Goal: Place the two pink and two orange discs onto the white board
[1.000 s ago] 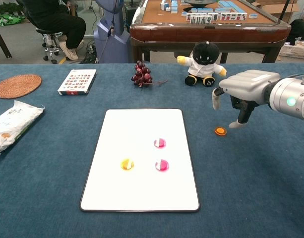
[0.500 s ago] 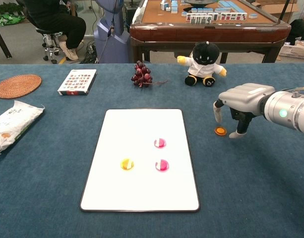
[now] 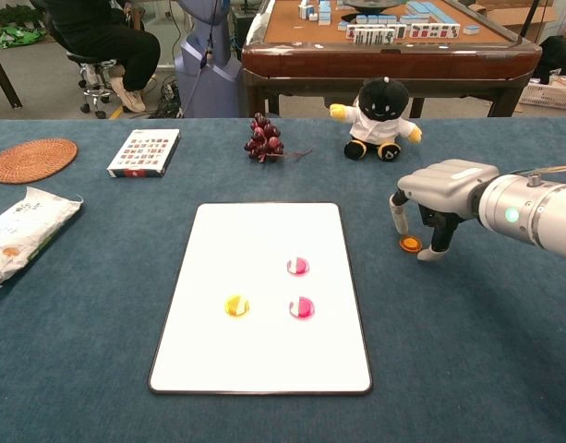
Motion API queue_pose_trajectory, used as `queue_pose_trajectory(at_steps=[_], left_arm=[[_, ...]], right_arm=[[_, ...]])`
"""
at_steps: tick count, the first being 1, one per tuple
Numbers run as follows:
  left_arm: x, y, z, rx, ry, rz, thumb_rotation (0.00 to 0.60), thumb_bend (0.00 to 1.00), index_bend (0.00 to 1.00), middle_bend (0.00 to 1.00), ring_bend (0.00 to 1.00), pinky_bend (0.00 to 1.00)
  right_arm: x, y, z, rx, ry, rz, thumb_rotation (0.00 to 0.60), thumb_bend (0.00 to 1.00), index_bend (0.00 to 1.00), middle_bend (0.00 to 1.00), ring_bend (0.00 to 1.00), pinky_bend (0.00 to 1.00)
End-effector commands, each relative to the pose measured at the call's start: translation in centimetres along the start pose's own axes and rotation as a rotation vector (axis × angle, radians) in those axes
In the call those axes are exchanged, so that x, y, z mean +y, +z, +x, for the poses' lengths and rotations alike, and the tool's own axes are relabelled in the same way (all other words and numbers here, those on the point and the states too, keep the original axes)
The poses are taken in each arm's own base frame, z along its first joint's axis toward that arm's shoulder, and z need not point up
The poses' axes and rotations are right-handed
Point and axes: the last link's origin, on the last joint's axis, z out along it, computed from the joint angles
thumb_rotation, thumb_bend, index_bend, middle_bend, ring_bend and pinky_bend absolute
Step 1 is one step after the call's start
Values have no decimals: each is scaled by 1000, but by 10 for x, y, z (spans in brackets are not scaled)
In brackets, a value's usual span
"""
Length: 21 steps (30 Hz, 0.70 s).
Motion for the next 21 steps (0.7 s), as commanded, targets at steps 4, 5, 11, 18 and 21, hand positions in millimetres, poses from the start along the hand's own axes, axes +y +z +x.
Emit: queue_pose_trajectory(at_steps=[4, 5, 11, 18, 21], left_arm=[[0, 0, 0, -2, -1, 0, 600, 165, 496, 407, 343, 486], [0, 0, 0, -1, -1, 0, 600, 164, 497, 407, 343, 486], [0, 0, 1, 0, -4, -1, 600, 164, 496, 407, 343, 486], [0, 0, 1, -2, -5, -2, 600, 165, 496, 407, 343, 486], [0, 0, 0, -3, -5, -2, 600, 164, 496, 407, 343, 486]], right_arm=[[-3, 3, 1, 2, 0, 3, 600, 199, 425, 1000, 1000, 1000], [-4, 4, 1, 1, -1, 3, 600, 200, 425, 1000, 1000, 1000], [-3, 5, 0, -3, -3, -4, 600, 204, 429, 1000, 1000, 1000], [-1, 6, -1, -9, 0, -12, 600, 207, 442, 1000, 1000, 1000], [0, 6, -2, -11, 0, -13, 600, 207, 452, 1000, 1000, 1000]])
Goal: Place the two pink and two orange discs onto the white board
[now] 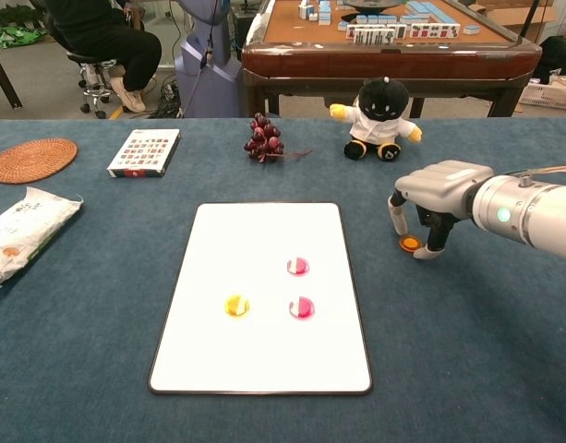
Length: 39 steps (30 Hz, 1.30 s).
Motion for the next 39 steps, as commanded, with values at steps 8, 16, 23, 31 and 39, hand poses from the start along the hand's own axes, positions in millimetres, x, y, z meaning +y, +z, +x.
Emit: queue_pose_trajectory(at_steps=[8, 16, 23, 31, 39], left_arm=[[0, 0, 0, -2, -1, 1, 600, 165, 496, 407, 343, 486], [-1, 0, 0, 0, -2, 4, 600, 165, 496, 407, 343, 486], [0, 0, 0, -1, 2, 1, 600, 164, 496, 407, 343, 486], [3, -3, 2, 5, 0, -11, 600, 165, 496, 411, 342, 486], [2, -6, 8, 20, -15, -8, 600, 164, 500, 471, 343, 486]], right_arm=[[0, 1, -1, -4, -4, 1, 600, 229, 471, 1000, 1000, 1000], [-1, -1, 3, 9, 5, 5, 600, 244, 484, 1000, 1000, 1000], [-9, -11, 27, 69, 1, 35, 600, 245, 485, 1000, 1000, 1000], [-35, -9, 51, 101, -9, 81, 600, 244, 485, 1000, 1000, 1000], [-78, 6, 58, 95, -41, 140, 600, 245, 485, 1000, 1000, 1000]])
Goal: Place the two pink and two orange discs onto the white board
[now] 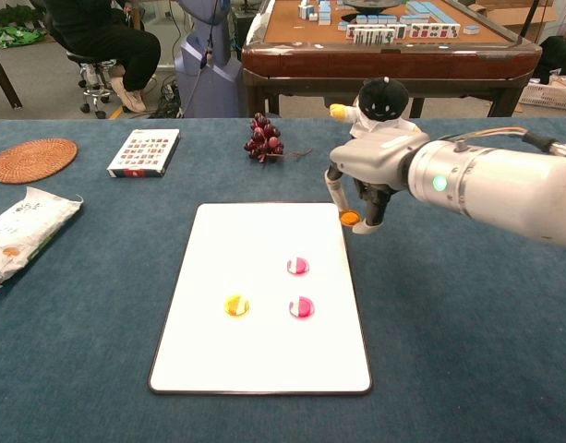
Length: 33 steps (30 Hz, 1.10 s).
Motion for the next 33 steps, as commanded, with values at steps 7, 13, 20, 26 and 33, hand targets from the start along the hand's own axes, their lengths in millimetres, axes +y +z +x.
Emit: queue_pose_trajectory(at_steps=[7, 13, 20, 26, 33], left_arm=[[0, -3, 2, 4, -10, -2, 600, 164, 502, 471, 343, 486], [-1, -4, 5, 10, -17, -1, 600, 165, 507, 471, 343, 486], [-1, -4, 4, 5, -19, -3, 600, 165, 508, 471, 343, 486], [-2, -3, 3, -2, -16, -2, 600, 165, 509, 471, 343, 486], [-2, -3, 2, -3, -14, -1, 600, 165, 509, 470, 343, 486]], right_arm=[[-46, 23, 2, -15, -2, 62, 600, 245, 486, 1000, 1000, 1000], [-67, 32, 6, -14, 6, 92, 600, 245, 486, 1000, 1000, 1000], [-83, 34, 15, 2, 17, 118, 600, 245, 486, 1000, 1000, 1000], [-93, 32, 19, 12, 18, 139, 600, 245, 486, 1000, 1000, 1000], [-105, 32, 16, 1, 20, 162, 600, 245, 486, 1000, 1000, 1000]])
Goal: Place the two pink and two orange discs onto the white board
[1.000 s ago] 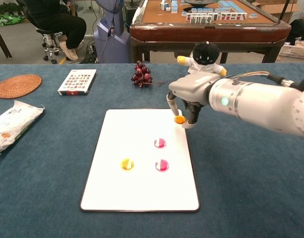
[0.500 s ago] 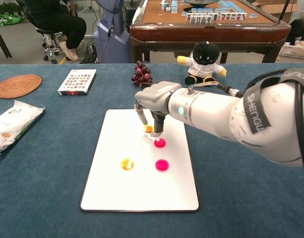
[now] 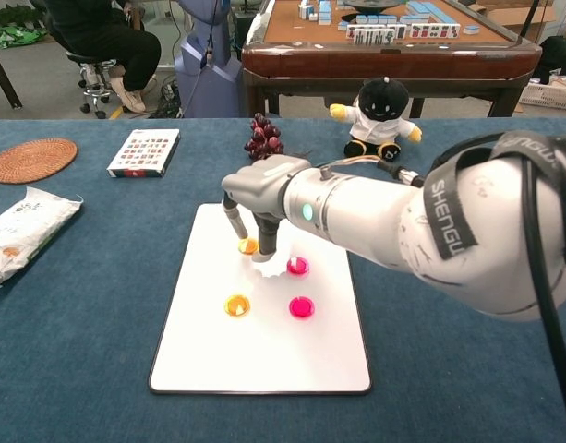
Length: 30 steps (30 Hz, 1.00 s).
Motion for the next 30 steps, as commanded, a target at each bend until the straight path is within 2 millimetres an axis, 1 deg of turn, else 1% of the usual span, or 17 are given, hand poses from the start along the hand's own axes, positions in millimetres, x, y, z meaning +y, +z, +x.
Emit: queue_pose_trajectory(at_steps=[1, 10, 14, 17, 21, 24, 27, 30], left_arm=[[0, 0, 0, 0, -1, 0, 600, 165, 508, 471, 343, 486], [-2, 1, 1, 3, -7, 6, 600, 165, 510, 471, 343, 486], [-2, 1, 1, 1, -7, 5, 600, 165, 510, 471, 343, 486], [-2, 1, 1, 1, -6, 5, 600, 165, 510, 471, 343, 486], [-2, 1, 1, 1, -5, 2, 600, 165, 510, 471, 343, 486], [-2, 1, 1, 1, -5, 3, 600, 165, 510, 470, 343, 486], [-2, 1, 1, 3, -5, 3, 600, 165, 510, 471, 343, 486], [-2, 1, 0, 0, -2, 1, 600, 165, 510, 471, 343, 486]], right_arm=[[-4, 2, -2, -5, 2, 6, 600, 245, 486, 1000, 1000, 1000], [-12, 10, 0, 1, 28, 14, 600, 242, 486, 1000, 1000, 1000], [-15, 12, 1, 11, 44, 20, 600, 188, 479, 1000, 1000, 1000], [-15, 13, 0, 17, 50, 22, 600, 128, 437, 1000, 1000, 1000], [-14, 13, 0, 24, 51, 24, 600, 76, 376, 1000, 1000, 1000], [-12, 12, 1, 30, 52, 25, 600, 63, 341, 1000, 1000, 1000], [-8, 10, 2, 43, 49, 23, 600, 62, 332, 1000, 1000, 1000], [1, 2, 5, 63, 28, 14, 600, 75, 332, 1000, 1000, 1000]])
